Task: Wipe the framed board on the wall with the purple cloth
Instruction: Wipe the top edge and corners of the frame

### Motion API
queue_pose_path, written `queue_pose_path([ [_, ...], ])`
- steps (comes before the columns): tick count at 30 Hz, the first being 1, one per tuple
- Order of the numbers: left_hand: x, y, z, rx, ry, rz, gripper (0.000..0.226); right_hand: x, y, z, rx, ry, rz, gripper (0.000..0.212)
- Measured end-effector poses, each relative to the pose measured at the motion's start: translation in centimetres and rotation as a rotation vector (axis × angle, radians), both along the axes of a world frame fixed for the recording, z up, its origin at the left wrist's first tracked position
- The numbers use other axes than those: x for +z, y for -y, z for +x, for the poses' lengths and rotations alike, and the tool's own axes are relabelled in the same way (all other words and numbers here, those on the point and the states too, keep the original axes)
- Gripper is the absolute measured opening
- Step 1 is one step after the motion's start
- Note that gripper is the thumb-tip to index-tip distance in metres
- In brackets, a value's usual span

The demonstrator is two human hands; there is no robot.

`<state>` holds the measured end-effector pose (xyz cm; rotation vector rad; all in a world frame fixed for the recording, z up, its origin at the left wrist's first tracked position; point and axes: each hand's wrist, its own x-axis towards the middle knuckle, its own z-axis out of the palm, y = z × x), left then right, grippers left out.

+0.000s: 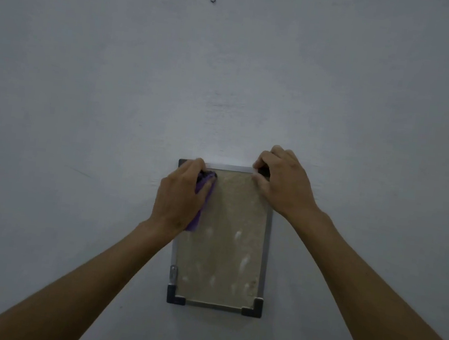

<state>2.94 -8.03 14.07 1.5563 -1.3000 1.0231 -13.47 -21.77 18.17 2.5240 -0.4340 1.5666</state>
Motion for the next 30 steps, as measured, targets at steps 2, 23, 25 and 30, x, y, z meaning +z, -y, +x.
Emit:
queue_pose_path([
  [2,-0.5,0.0,-0.4,0.006,0.159,0.177,0.017,0.0,0.1,-0.1,-0.005,-0.003,-0.003,0.013],
  [23,0.0,1.6,-1.5,-0.013,0.096,0.069,0.019,-0.2,0.4,0.0,-0.004,0.006,-0.011,0.012],
  [25,1.0,0.9,-0.9,0.043,0.203,0.097,0.019,-0.2,0.5,0.1,-0.001,0.010,-0.015,0.012],
  [30,2.0,0.4,-0.3,0.043,0.161,0.034,0.017,-0.3,0.5,0.3,0.003,0.015,-0.004,0.011],
])
